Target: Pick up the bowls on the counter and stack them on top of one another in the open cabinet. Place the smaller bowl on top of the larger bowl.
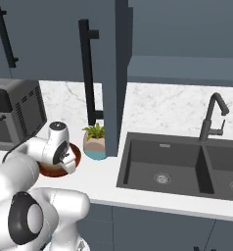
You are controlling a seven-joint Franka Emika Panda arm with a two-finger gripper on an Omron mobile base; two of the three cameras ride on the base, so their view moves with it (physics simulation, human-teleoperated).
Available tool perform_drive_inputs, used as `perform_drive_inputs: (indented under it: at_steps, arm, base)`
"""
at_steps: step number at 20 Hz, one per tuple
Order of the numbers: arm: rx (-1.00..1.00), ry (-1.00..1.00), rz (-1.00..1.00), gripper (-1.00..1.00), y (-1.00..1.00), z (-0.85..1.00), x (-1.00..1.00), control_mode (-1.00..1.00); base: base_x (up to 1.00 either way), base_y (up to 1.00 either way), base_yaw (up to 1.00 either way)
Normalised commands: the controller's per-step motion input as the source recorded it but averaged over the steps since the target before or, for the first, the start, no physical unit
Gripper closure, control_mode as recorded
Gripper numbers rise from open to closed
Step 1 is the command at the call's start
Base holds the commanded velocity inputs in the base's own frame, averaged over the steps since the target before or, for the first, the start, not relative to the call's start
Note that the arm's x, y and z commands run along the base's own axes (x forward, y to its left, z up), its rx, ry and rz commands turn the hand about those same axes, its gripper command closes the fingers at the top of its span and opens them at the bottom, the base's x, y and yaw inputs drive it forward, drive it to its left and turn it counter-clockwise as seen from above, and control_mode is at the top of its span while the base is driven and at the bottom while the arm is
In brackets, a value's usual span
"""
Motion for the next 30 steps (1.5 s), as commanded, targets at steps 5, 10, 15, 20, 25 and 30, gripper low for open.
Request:
perform_drive_inputs:
  at_steps: [5,10,15,20,25,30]
  arm:
    - [0.02,-0.06,0.00,-1.00,-0.19,0.19,-0.15,-1.00]
    - [0.03,0.00,0.00,-1.00,-0.02,-0.18,-0.10,-1.00]
    - [0.03,0.00,0.00,-1.00,0.00,-0.39,0.13,-1.00]
    - [0.05,0.00,0.00,-1.00,-0.01,-0.48,-0.04,-1.00]
    - [0.06,-0.13,0.00,-1.00,-0.23,0.34,-0.58,-1.00]
    - [0.05,0.00,0.00,-1.00,-0.05,-0.13,-0.19,-1.00]
  base:
    - [0.00,0.00,0.00]
    - [0.00,0.00,0.00]
    - [0.00,0.00,0.00]
    - [0.00,0.00,0.00]
    - [0.00,0.00,0.00]
    - [0.00,0.00,0.00]
